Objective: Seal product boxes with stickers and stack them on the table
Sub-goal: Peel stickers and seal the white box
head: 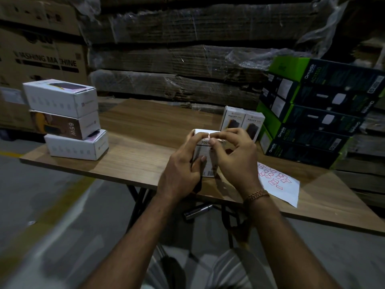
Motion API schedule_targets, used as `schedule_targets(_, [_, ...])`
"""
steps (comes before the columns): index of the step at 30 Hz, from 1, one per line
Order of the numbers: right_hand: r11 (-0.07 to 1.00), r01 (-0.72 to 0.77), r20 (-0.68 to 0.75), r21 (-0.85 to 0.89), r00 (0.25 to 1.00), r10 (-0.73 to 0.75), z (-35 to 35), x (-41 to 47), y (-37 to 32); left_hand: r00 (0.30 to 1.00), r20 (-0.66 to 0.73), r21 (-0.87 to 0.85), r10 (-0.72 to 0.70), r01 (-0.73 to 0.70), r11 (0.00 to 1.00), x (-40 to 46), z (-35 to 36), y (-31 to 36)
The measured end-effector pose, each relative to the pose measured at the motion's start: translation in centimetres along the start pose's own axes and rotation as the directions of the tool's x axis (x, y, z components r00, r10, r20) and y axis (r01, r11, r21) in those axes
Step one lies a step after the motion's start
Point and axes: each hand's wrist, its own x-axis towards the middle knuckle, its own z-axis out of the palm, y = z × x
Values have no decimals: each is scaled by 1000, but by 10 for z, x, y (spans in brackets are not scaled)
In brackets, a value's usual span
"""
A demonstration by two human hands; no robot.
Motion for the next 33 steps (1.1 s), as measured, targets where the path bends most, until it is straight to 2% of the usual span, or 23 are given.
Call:
schedule_targets(3, [1000,20,-26,21,999,-19,3,0,2,1000,-15,-3,-4,3,1000,1,1,-2])
schedule_targets(7, [994,81,-49,-74,995,-85,9,-3,3,1000,-20,18,7,-7,1000,0,1,-3])
schedule_targets(12, [973,137,13,-183,990,-137,8,-7,0,1000,-18,24,8,-8,1000,0,1,-1])
schedule_targets(14, [977,127,15,-173,992,-126,9,-10,-2,1000,-24,18,14,-13,1000,0,0,0])
schedule_targets(17, [993,84,-56,-81,994,-89,9,-9,-4,1000,-8,15,7,-7,1000,-1,-1,2])
schedule_targets(20, [994,71,-94,-80,992,-78,12,-5,-5,1000,0,9,3,-3,1000,-1,-1,2])
schedule_targets(28, [992,87,-54,-89,994,-92,10,-10,-2,1000,-8,31,2,-2,1000,-1,0,4])
schedule_targets(33, [979,161,-30,-124,986,-166,9,-12,-2,998,-22,120,52,-49,992,-3,2,7])
